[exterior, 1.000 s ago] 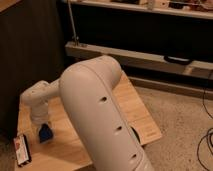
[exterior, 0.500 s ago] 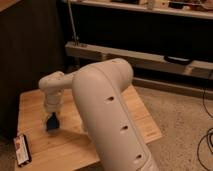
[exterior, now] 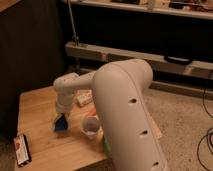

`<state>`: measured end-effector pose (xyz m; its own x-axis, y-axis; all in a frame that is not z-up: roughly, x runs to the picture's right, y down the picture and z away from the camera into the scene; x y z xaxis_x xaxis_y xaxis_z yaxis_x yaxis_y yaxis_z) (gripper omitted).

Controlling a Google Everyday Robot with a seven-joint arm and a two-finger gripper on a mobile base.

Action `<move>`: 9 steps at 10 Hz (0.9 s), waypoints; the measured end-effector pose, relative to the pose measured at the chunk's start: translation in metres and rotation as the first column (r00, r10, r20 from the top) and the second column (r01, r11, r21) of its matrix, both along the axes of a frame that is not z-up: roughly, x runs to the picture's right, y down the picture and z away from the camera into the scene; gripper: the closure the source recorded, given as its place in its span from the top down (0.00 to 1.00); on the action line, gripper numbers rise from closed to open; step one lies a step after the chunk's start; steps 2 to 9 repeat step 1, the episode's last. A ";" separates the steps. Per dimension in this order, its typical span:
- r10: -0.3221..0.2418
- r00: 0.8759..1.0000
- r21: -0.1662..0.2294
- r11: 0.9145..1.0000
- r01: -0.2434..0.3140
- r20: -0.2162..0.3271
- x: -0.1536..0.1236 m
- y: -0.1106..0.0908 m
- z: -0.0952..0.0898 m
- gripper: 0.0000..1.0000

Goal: Wipe the white sponge on the table

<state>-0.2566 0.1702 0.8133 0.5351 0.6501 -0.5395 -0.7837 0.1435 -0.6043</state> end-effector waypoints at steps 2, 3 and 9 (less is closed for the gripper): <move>-0.004 1.000 -0.016 1.000 0.004 0.022 -0.002 0.010 -0.006 0.14; -0.004 1.000 -0.016 1.000 0.004 0.022 -0.002 0.010 -0.006 0.14; -0.004 1.000 -0.016 1.000 0.004 0.022 -0.002 0.010 -0.006 0.14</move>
